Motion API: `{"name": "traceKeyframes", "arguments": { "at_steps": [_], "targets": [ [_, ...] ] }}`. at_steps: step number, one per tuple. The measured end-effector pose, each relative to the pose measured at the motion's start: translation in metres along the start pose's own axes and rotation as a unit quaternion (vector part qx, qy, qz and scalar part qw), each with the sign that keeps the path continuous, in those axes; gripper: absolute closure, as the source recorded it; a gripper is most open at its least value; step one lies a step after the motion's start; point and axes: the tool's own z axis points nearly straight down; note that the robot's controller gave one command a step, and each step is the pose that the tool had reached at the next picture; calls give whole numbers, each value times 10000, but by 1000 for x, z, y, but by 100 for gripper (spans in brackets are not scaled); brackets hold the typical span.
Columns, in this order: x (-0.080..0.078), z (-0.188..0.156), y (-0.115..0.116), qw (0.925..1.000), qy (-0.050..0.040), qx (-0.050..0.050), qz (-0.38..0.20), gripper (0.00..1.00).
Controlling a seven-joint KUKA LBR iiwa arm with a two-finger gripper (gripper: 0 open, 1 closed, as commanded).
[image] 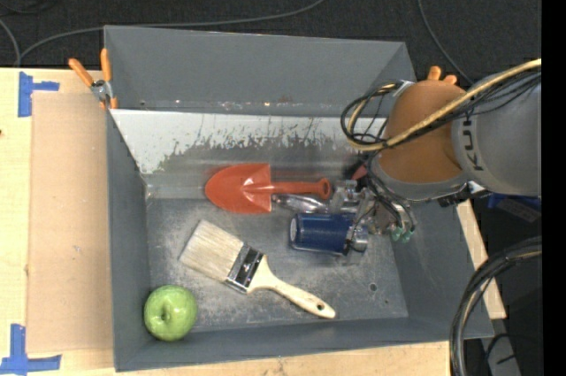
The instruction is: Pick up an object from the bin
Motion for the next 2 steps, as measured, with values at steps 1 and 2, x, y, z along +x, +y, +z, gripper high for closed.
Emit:
{"name": "traceKeyframes", "arguments": {
  "at_steps": [1, 2],
  "targets": [
    [-6, 27, 8, 9990, -71, 6, 441, 0],
    [-14, 23, 1, 9930, -51, -31, 1176, 100]
  ]
}}
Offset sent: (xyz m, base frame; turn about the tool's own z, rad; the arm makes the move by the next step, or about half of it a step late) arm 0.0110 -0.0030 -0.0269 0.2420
